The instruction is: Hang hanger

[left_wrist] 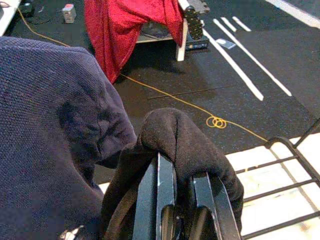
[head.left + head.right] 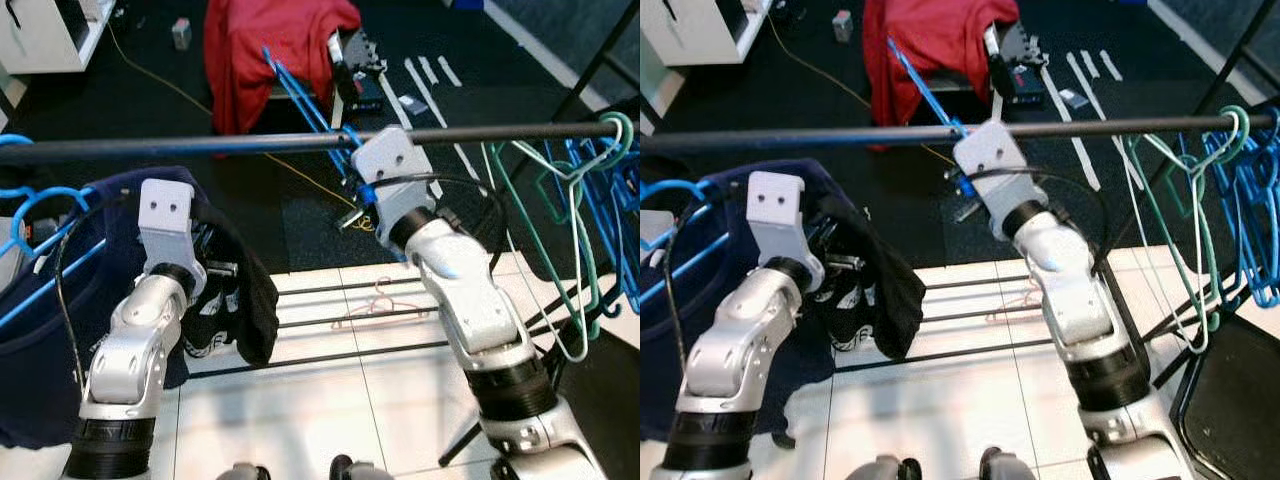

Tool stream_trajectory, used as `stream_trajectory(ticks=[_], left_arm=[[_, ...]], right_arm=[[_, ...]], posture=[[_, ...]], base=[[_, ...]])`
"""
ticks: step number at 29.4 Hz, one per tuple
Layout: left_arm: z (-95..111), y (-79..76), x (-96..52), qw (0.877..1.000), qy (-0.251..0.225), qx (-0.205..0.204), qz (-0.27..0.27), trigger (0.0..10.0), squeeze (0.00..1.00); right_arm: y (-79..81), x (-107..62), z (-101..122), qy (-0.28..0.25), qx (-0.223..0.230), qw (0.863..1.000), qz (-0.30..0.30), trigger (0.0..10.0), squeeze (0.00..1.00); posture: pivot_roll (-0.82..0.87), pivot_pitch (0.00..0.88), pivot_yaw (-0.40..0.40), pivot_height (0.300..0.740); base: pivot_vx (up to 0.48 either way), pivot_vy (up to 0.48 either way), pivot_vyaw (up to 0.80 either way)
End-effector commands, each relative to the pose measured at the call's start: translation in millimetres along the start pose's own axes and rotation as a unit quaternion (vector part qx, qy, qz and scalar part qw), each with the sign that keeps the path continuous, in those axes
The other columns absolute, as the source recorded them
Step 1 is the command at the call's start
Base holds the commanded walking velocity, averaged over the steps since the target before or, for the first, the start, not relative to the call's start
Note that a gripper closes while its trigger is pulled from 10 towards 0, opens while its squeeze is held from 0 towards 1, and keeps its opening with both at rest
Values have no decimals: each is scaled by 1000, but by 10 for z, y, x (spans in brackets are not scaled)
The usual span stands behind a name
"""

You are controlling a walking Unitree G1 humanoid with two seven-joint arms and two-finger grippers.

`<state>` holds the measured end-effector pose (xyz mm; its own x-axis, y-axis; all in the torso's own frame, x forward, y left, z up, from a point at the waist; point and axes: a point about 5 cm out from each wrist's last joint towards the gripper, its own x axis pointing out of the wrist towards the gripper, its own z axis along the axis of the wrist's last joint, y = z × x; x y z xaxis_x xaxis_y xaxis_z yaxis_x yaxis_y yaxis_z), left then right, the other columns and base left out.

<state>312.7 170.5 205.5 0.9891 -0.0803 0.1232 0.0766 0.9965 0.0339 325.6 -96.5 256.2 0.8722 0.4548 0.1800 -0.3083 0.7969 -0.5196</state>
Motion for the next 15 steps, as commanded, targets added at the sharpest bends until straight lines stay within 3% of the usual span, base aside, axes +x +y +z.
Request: stream_trajectory(ticks=[1,11,13,15], left_arm=[[74,-26,-25,1000,-26,-7,-4,10000,0],[89,-63,-21,999,-31,-11,-12,10000,0],[90,-70,-21,999,-32,-11,-14,10000,0],[75,-87,-24,999,-30,-10,-19,10000,0]], right_arm=[[62,-51,5,6,3,1000,5,0,0],[166,-186,-110,51,41,998,-1,0,0],[186,-203,-144,61,61,996,3,0,0],[269,-253,-250,91,114,989,24,0,0]], posture=[[-39,238,-31,740],[-39,238,-31,740],[-39,238,-31,740],[-49,229,-29,740]], base=[[0,0,0],[0,0,0],[0,0,0],[0,0,0]])
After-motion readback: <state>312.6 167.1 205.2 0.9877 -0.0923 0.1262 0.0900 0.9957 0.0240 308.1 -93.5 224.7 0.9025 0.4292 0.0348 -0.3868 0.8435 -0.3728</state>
